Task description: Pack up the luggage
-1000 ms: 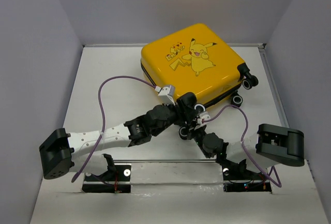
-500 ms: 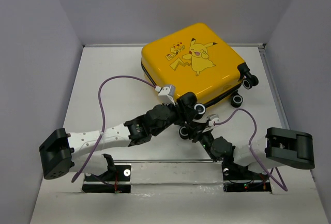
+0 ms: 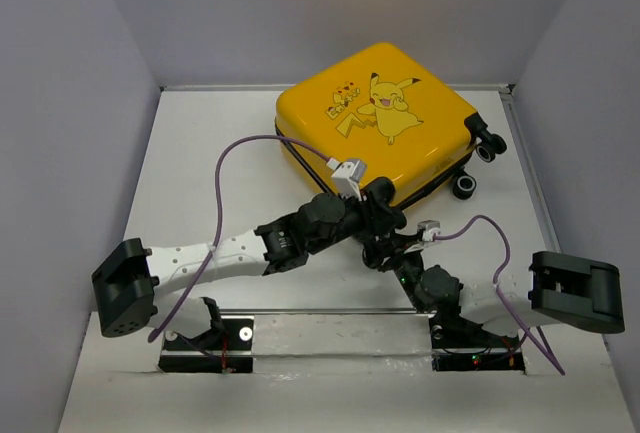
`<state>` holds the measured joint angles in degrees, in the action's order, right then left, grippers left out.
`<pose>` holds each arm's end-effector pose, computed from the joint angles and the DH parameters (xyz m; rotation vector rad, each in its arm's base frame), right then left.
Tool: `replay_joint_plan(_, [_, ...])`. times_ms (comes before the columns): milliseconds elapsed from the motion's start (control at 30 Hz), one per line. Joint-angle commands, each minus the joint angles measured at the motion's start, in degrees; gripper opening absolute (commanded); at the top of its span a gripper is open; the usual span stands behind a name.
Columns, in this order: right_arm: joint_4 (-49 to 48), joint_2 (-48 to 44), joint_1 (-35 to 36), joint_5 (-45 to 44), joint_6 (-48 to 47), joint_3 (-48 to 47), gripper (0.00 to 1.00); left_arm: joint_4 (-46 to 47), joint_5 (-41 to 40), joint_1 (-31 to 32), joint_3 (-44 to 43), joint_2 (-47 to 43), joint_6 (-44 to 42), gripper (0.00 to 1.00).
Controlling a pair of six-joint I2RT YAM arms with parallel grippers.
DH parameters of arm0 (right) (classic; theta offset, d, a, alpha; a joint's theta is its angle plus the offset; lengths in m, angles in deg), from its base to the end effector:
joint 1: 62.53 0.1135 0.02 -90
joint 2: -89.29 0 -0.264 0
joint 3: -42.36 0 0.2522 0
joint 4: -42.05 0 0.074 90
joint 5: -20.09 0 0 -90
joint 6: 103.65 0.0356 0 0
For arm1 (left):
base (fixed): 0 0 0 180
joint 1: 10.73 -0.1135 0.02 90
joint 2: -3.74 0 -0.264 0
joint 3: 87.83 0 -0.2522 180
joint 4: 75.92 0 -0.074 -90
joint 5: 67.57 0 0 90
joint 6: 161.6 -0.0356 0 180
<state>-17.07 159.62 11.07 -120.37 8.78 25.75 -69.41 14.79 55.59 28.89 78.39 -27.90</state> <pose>0.0762 0.1617 0.1679 0.0485 1.5501 0.6909 0.1273 -0.2786 0.3091 0.2496 1.8221 -1.3112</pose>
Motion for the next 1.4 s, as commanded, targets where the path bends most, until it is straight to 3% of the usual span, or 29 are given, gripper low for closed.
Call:
replay_joint_plan(0, [-21.3,0.0,-0.2,-4.5,-3.0,1.2,0.56,7.2,7.1,0.6,-5.6,1.5,-2.0,0.06])
replay_joint_plan(233, [-22.8,0.3,-0.8,-9.9,-4.4,4.4,0.53,8.1,9.0,0.6,-6.3,2.2,-1.6,0.06])
replay_joint_plan(367, [-18.6,0.3,-5.7,-2.3,0.2,5.6,0.53,7.4,8.3,0.6,-5.3,1.2,-3.0,0.06])
replay_joint_plan(467, [-12.3,-0.4,-6.5,0.6,0.9,4.2,0.53,1.5,4.4,0.6,-4.5,-2.1,-5.2,0.06])
replay_joint_plan(567, [-7.9,-3.4,-6.5,1.5,3.4,5.1,0.54,-8.0,2.0,0.4,-4.1,-5.7,-6.6,0.20])
replay_joint_plan(600, [-7.8,-4.3,-6.5,1.3,3.9,6.0,0.54,-9.9,1.1,0.4,-3.7,-6.6,-6.4,0.38])
replay_joint_plan(700, [-5.4,-9.7,-6.5,0.9,4.9,8.7,0.55,-12.3,0.6,0.4,-0.2,-9.9,-4.7,0.66])
replay_joint_plan(767, [2.8,-16.1,-6.5,1.1,5.9,8.2,0.55,-12.2,1.3,0.4,0.7,-9.5,-3.2,0.74])
replay_joint_plan(900, [15.5,-26.0,-6.5,1.2,5.5,6.6,0.55,-11.1,4.2,0.3,-1.4,-5.2,-1.5,0.82])
replay_joint_plan(1133, [33.0,-38.8,-6.5,1.7,8.0,6.5,0.55,-6.2,5.7,-0.1,-5.1,2.8,0.6,0.86])
replay_joint_plan(1367, [44.9,-33.4,-6.5,3.1,12.4,3.3,0.60,1.1,6.5,-0.1,-4.7,6.4,3.6,0.84])
